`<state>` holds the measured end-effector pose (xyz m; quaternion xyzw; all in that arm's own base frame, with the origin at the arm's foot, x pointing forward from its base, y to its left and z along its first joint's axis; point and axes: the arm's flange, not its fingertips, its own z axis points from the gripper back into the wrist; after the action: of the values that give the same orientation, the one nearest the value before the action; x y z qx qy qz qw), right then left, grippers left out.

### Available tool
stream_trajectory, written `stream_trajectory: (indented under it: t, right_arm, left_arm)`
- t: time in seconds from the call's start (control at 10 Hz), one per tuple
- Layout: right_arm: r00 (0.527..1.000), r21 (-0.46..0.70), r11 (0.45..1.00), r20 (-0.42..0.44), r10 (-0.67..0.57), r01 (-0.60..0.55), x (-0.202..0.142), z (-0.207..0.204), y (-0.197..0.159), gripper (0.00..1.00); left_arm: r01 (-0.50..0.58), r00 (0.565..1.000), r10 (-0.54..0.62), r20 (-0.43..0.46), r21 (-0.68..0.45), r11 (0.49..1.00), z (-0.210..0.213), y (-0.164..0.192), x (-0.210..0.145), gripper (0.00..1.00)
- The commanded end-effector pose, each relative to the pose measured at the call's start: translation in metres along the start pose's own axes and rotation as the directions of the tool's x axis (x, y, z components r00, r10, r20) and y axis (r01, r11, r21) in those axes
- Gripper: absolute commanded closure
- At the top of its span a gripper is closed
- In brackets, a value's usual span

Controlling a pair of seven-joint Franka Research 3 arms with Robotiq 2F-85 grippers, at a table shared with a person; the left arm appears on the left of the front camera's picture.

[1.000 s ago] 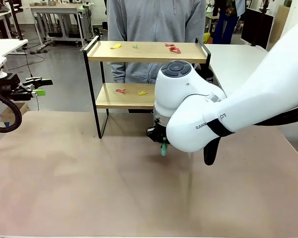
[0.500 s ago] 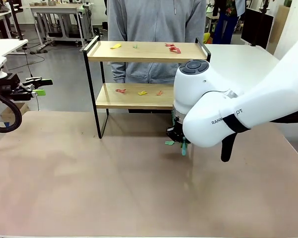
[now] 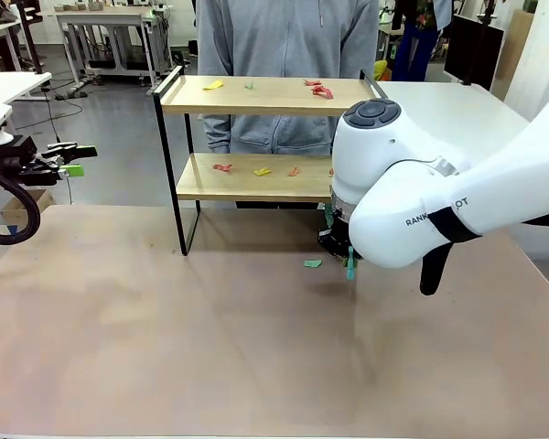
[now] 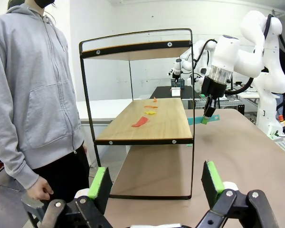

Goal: Clean the shelf.
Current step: Clean the specific section of the Shelf indicated by the human with the Duster.

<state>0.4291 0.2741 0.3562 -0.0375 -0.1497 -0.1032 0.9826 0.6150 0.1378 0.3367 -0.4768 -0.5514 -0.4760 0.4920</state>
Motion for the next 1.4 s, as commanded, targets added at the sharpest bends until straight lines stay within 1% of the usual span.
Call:
stream_trajectory:
  t: [0.0, 0.2, 0.3, 0.6, 0.8, 1.0, 1.1, 1.3]
  right_arm:
    - [1.000, 0.004, 1.000, 0.007, 0.002, -0.002, 0.000, 0.004, 0.000, 0.87]
    - [0.997, 0.085, 0.996, 0.074, 0.019, -0.026, -0.003, 0.024, 0.004, 0.87]
    - [0.996, 0.118, 0.991, 0.081, 0.049, -0.059, -0.004, 0.035, 0.001, 0.87]
    - [0.990, 0.170, 0.977, 0.072, 0.120, -0.131, -0.005, 0.045, -0.003, 0.87]
    - [0.963, 0.259, 0.928, 0.041, 0.265, -0.266, -0.007, 0.053, -0.009, 0.87]
    - [0.918, 0.328, 0.864, 0.023, 0.397, -0.382, -0.009, 0.060, -0.012, 0.87]
    - [0.882, 0.356, 0.819, 0.033, 0.471, -0.451, -0.013, 0.064, -0.013, 0.87]
    - [0.817, 0.399, 0.748, 0.009, 0.576, -0.531, -0.017, 0.069, -0.019, 0.87]
  left_arm:
    - [0.013, 1.000, -0.013, 0.004, 0.003, 1.000, 0.000, -0.001, 0.003, 0.00]
    - [0.013, 1.000, -0.013, 0.004, 0.003, 1.000, 0.000, -0.001, 0.003, 0.00]
    - [0.013, 1.000, -0.013, 0.004, 0.003, 1.000, 0.000, -0.001, 0.003, 0.00]
    - [0.013, 1.000, -0.013, 0.004, 0.003, 1.000, 0.000, -0.001, 0.003, 0.00]
    - [0.013, 1.000, -0.013, 0.004, 0.003, 1.000, 0.000, -0.001, 0.003, 0.00]
    - [0.013, 1.000, -0.013, 0.004, 0.003, 1.000, 0.000, -0.001, 0.003, 0.00]
    - [0.013, 1.000, -0.013, 0.004, 0.003, 1.000, 0.000, -0.001, 0.003, 0.00]
    - [0.013, 1.000, -0.013, 0.004, 0.003, 1.000, 0.000, -0.001, 0.003, 0.00]
